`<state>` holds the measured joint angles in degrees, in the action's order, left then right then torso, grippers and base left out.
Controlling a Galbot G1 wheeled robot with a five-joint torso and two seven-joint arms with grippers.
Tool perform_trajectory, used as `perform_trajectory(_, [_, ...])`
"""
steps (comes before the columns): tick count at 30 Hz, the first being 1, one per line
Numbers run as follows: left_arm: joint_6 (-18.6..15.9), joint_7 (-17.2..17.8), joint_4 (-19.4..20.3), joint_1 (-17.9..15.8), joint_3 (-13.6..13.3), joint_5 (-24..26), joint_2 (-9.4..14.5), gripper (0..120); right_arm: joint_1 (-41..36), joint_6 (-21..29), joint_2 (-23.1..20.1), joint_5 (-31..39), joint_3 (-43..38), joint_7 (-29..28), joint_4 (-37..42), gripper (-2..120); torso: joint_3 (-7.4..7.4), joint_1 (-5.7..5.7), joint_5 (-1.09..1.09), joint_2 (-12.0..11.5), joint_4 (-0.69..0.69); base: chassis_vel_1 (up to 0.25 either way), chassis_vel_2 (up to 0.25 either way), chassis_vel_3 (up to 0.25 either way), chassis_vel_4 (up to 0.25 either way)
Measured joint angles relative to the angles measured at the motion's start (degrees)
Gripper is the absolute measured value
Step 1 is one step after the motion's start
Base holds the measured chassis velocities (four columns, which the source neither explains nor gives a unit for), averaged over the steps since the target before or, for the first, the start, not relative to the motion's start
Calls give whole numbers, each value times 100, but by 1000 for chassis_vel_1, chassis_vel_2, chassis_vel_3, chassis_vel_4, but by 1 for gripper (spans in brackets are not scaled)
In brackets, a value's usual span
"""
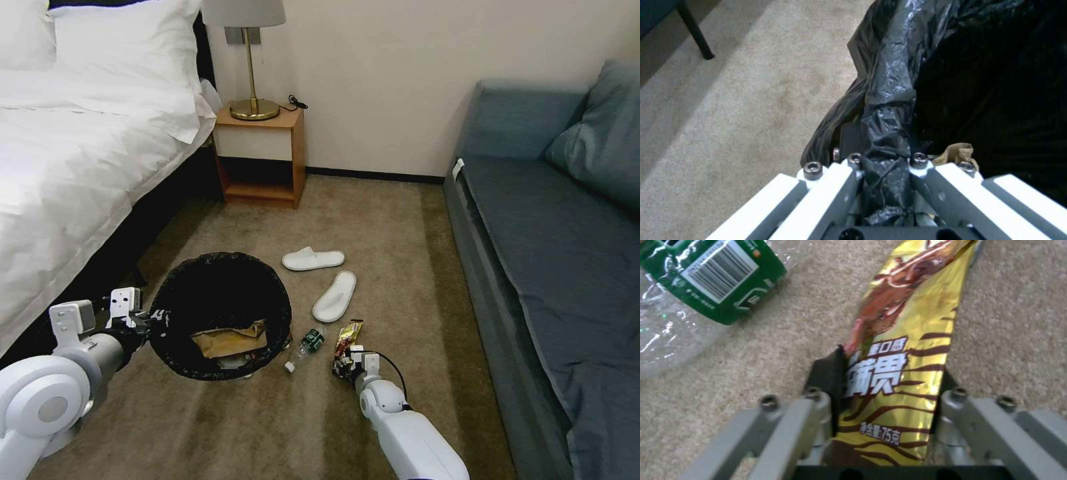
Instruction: Pick up the trash bin, then pick up the garbage on the floor and place it into the trash bin.
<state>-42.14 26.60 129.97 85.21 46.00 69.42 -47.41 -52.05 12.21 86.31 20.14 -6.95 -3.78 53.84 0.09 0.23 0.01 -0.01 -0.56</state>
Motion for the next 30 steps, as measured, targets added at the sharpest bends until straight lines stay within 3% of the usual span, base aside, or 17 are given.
perform_trajectory(5, [0, -8, 5, 4, 7, 0, -1, 2, -120, 26, -165, -161, 49, 84, 351, 7, 0, 0, 0, 0, -1, 0, 0, 0, 0])
perform_trajectory(9, [0, -11, 16, 6, 6, 0, 5, 2, -157, 16, -232, -267, 57, 89, 507, 0, 0, 0, 0, 0, 0, 0, 0, 0, 0])
perform_trajectory(14, [0, -37, 30, 18, 9, 3, 37, 2, -264, 11, -414, -299, 22, 83, 947, 0, 0, 0, 0, 0, 0, 0, 0, 0, 0])
perform_trajectory(20, [0, -93, 36, 23, 23, -2, 81, 2, -553, 90, -931, -167, -149, 87, 2234, 0, 0, 0, 1, 0, -1, 0, 0, 0, 0])
perform_trajectory(23, [0, -99, 36, 24, 23, -3, 91, 2, -587, 97, -1023, -148, -207, 89, 2463, 0, 0, 0, 0, 0, 0, 0, 0, 0, 0])
perform_trajectory(29, [0, -142, 23, 30, -21, -12, 162, 2, -571, 435, -1798, 520, -393, 226, 4176, 0, 0, 0, 1, 1, -1, 0, 0, 0, 0])
perform_trajectory(30, [0, -142, 23, 30, -21, -12, 162, 2, -571, 435, -1798, 520, -393, 226, 4176, 0, 0, 0, 1, 1, -1, 0, 0, 0, 0])
